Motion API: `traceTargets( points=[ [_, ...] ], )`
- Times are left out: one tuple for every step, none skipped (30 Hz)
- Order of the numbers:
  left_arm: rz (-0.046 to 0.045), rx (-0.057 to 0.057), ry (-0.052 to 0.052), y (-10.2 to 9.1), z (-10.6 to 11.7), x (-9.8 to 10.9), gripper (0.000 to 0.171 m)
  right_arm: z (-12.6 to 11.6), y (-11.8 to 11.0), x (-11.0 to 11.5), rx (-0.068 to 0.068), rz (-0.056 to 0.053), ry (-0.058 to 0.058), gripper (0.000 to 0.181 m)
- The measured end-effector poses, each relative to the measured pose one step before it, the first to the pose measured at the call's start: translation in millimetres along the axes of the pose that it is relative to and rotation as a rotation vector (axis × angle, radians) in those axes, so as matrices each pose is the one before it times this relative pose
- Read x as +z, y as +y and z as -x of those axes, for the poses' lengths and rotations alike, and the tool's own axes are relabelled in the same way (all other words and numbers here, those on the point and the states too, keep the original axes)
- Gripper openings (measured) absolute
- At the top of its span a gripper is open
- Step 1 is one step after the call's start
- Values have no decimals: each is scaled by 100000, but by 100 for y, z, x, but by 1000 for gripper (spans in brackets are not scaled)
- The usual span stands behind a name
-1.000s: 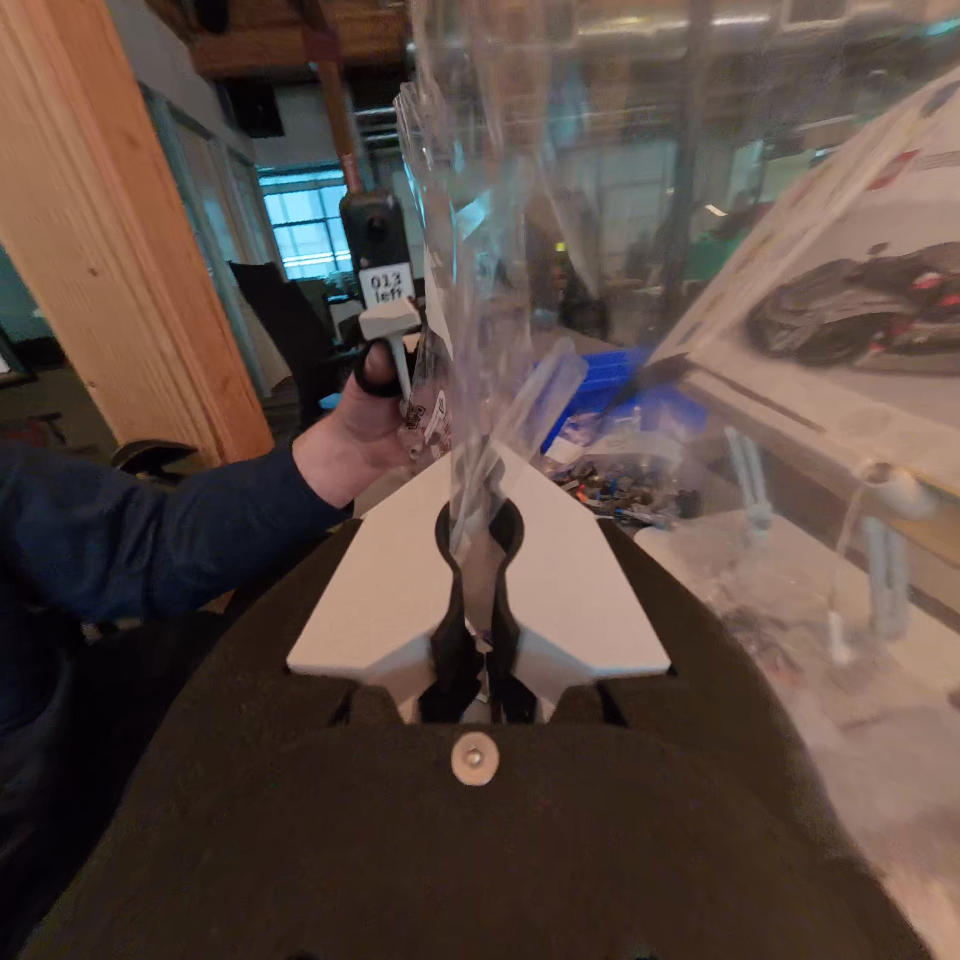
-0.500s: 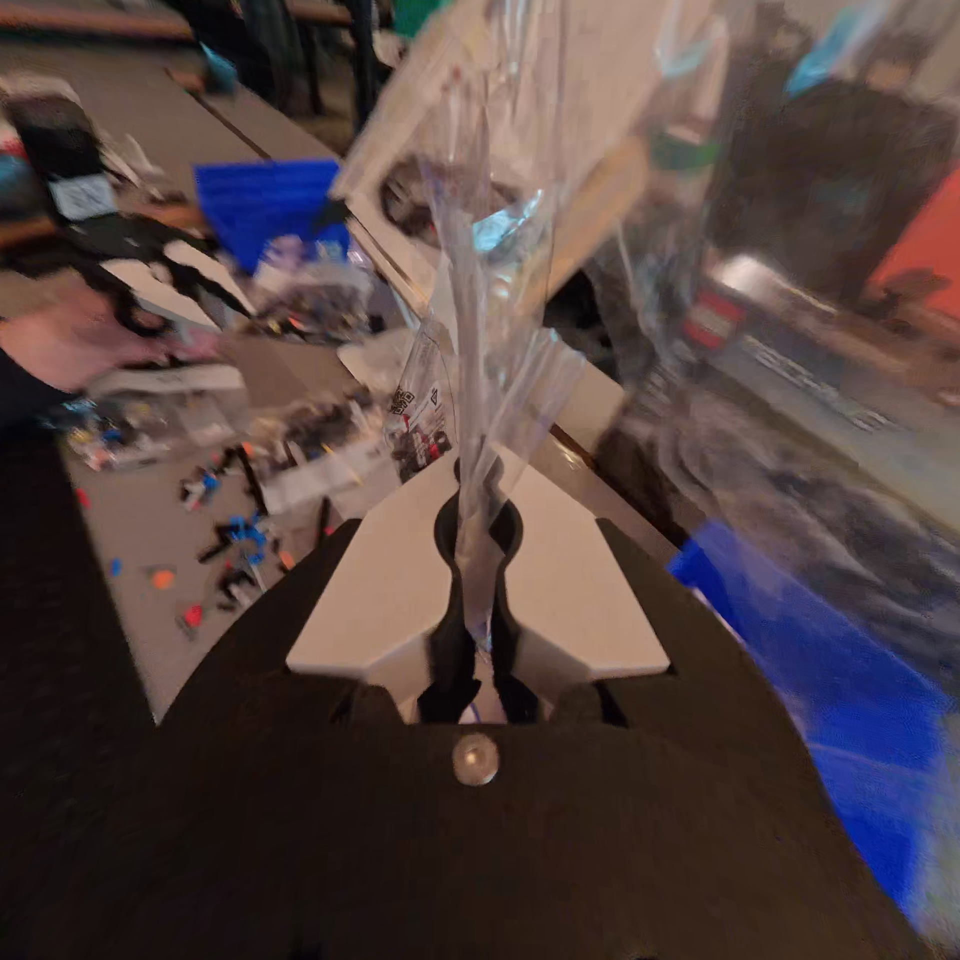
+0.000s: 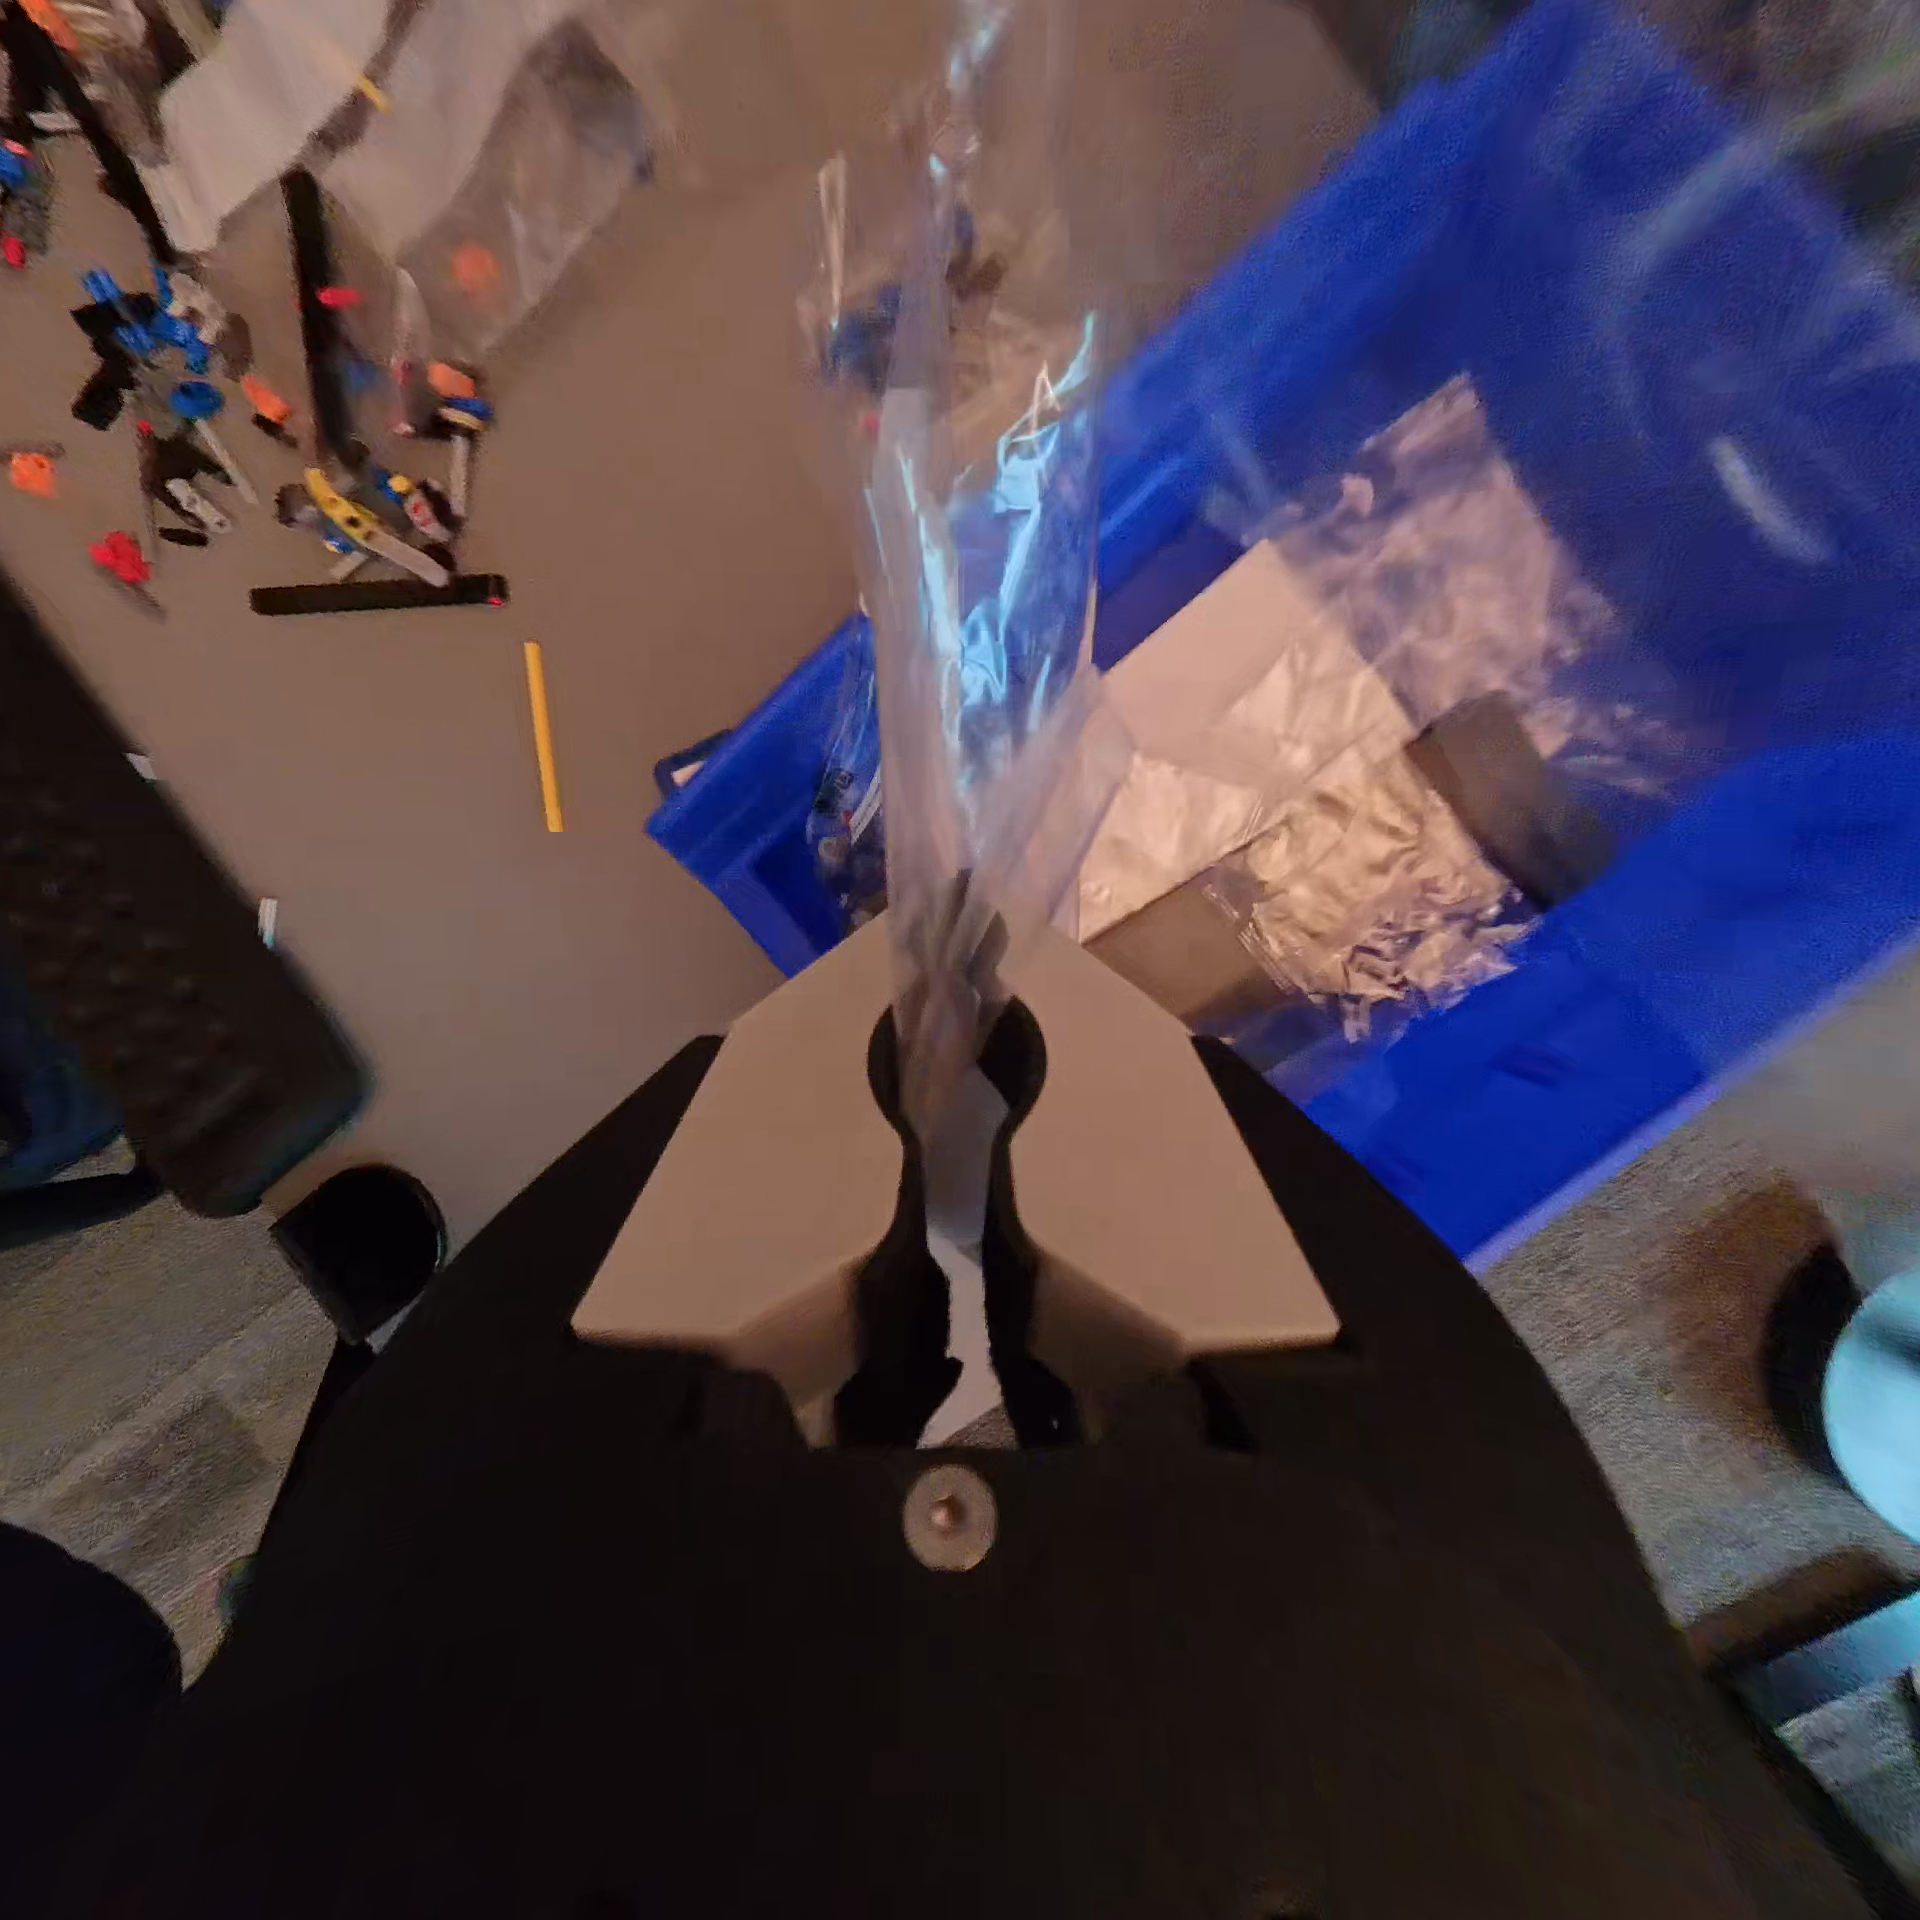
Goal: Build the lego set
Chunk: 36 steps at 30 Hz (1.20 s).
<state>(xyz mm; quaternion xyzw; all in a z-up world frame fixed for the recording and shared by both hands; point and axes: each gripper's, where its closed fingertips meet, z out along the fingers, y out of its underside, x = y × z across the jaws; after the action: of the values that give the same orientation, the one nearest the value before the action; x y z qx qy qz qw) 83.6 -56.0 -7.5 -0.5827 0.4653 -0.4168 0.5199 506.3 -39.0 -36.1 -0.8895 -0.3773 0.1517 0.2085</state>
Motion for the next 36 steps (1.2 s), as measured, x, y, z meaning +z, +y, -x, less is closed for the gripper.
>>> traceTargets(
  points=[
    [397, 106, -85, 133, 46, 90, 26, -540, 474, 1108, 2600, 1552, -2439, 0],
    [635, 12, -242, 185, 91, 82, 26, -658, 394, 1101, 1892, 1156, -1484, 0],
    [632, -99, 111, 204, 55, 80, 26, -1383, -113, 831, 923, -1450, 3797, 0],
    [362, -191, 139, 160, 54, 60, 26, -1516, -568, 599, 1859, -3617, 5929, 3],
    [314, -127, -184, 116, 98, 37, 26, -1446, -424, 519, 2299, -1965, 6683, 17],
    [298, 134, -348, 64, 98, 33, 26, -1006, -81, 494, 1034, 1308, 5191, 24],
    [179, 218, -209, 20, 67, 23, 26, -1179, 44, 297, -464, 2704, 7747, 32],
    [188, 90, -102, 3, 45, 10, 26, -1046, -178, 9, -709, 1241, 7537, 39],
    [89, 166, -189, -20, 24, 6, 26, -745, -519, -246, -613, -1221, 5571, 49],
    [-5, 247, -183, -32, 9, 8, 26, -1199, -483, -532, 1280, -1238, 7906, 60],
    [50, 162, -79, -15, -2, 8, 26, -1107, -471, -763, 2758, -882, 7008, 66],
    [-6, 92, 16, -34, -32, 18, 26, -775, -851, -945, 1946, -2644, 5428, 69],
    [-119, 111, 53, -49, -23, 19, 26, -292, -1248, -1116, -183, -4329, 4058, 69],
    [-15, 97, -41, -48, -8, 41, 26, 325, -1405, -1184, -2710, -3880, 2574, 67],
    [41, 111, -84, -40, -11, 35, 27, 987, -1642, -1134, -4724, -3903, 486, 65],
    [-6, 106, 86, -27, -35, 41, 27, 1737, -1798, -874, -4818, -3992, -3222, 62],
    [146, 59, 44, 32, -16, 50, 27, 1966, -1756, -512, -3263, -2610, -4344, 64],
    [467, 58, -176, 93, 19, 52, 27, 2019, -1511, -200, -2334, -837, -4500, 65],
    [998, 239, -434, 182, 61, 46, 27, 2229, -1271, 180, -2283, -65, -5841, 59],
    [1291, 517, -778, 243, 130, 19, 28, 2438, -1128, 679, -1308, -221, -7484, 53],
    [1205, 468, -1009, 226, 167, -15, 28, 2217, -776, 1194, -290, 904, -6921, 56],
    [916, 282, -764, 167, 135, -56, 28, 1742, -29, 1547, -15, 3934, -4950, 55],
    [554, 391, -293, 115, 49, -79, 28, 1245, 512, 1793, -142, 6292, -2903, 53],
    [686, 353, -161, 151, 44, -70, 29, 677, 574, 1886, -460, 5944, -57, 54],
    [991, -96, -429, 192, 94, -26, 29, 411, 513, 1857, 989, 4388, 724, 52],
    [645, -230, -456, 146, 90, -10, 29, 361, 594, 1808, 3568, 4619, -530, 49],
    [244, -198, 45, 66, -1, 28, 30, 166, 498, 1706, 4904, 3558, -548, 48],
    [75, -73, 307, 7, -55, 56, 30, -156, 444, 1468, 5408, 2509, 288, 49],
    [-15, 62, 322, -12, -75, 85, 29, -299, 405, 1212, 5720, 1632, 42, 50],
    [65, 156, 506, -12, -125, 79, 29, -123, 412, 903, 6105, 1692, -1646, 50],
    [295, 386, 404, -6, -130, 79, 29, 232, 369, 416, 3758, 3095, -3279, 49],
    [266, 643, 204, -22, -113, 38, 30, 532, -59, 54, -245, 454, -3029, 50],
    [56, 562, 99, -56, -96, 22, 30, 470, -360, 44, -1959, -2393, -1599, 48],
    [-119, 346, 140, -110, -85, -7, 30, -5, 131, 230, -1327, 1410, 947, 47],
    [-232, 311, 78, -129, -80, -32, 30, 64, 317, 371, -2138, 3122, 1001, 47],
    [-418, 411, 17, -166, -73, -66, 30, 167, 99, 387, -3005, 1372, 912, 48]
  ],
)
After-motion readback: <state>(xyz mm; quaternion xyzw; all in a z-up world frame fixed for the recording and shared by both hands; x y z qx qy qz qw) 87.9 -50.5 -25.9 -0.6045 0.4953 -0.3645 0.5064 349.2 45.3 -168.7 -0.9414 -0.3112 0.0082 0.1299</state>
